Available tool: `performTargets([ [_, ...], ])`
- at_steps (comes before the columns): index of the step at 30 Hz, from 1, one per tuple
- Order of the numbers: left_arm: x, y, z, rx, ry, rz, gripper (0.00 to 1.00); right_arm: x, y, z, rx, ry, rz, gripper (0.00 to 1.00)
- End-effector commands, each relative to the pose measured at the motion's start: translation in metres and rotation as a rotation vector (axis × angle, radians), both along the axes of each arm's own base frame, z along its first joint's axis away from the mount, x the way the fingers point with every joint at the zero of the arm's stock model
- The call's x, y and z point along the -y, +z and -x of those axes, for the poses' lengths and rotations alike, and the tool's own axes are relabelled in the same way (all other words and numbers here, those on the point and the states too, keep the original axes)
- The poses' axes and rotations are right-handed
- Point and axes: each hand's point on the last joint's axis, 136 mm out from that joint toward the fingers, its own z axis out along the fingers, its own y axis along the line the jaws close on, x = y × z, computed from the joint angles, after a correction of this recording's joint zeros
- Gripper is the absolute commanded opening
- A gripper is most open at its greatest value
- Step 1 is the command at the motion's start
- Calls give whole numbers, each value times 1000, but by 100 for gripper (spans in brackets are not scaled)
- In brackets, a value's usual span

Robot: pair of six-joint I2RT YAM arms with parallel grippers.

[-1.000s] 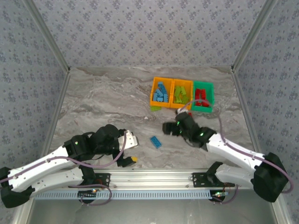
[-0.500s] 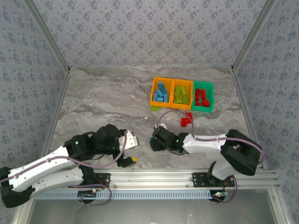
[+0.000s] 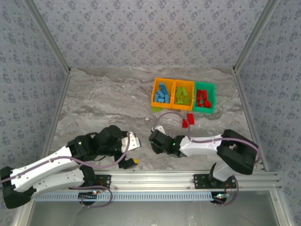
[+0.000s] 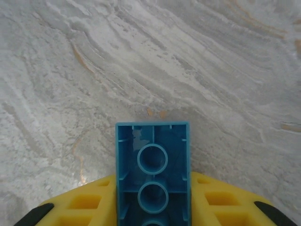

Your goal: Sort the legos into containers by color

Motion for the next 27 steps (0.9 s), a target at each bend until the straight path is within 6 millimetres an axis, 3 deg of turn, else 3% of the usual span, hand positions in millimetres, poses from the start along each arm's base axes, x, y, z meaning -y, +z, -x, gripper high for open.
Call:
performTargets([
  [1,-2,5,0,4,-3,2,99,17,56,-28,181,-141,-55,30],
  [5,-2,6,-1,8,-2,2,99,48,97,-68,279,-281,-130,27],
  [8,-2,3,-2,8,0,-6,99,58,132,-116,346,-327,-172,26],
  [11,-3,-2,-4,5,12,-29,99,60,144,-172,342,-358,-143,26],
  [15,-4,-5,-6,-2,27,-54,99,53,140,-240,321,-382,-47,28],
  [19,-4,-5,-6,0,30,-53,99,50,116,-291,262,-415,20,28],
  [23,-3,-7,-6,-6,29,-55,99,50,97,-318,226,-435,37,29],
  [27,-3,-8,-6,-10,25,-60,99,44,88,-325,197,-414,45,34],
])
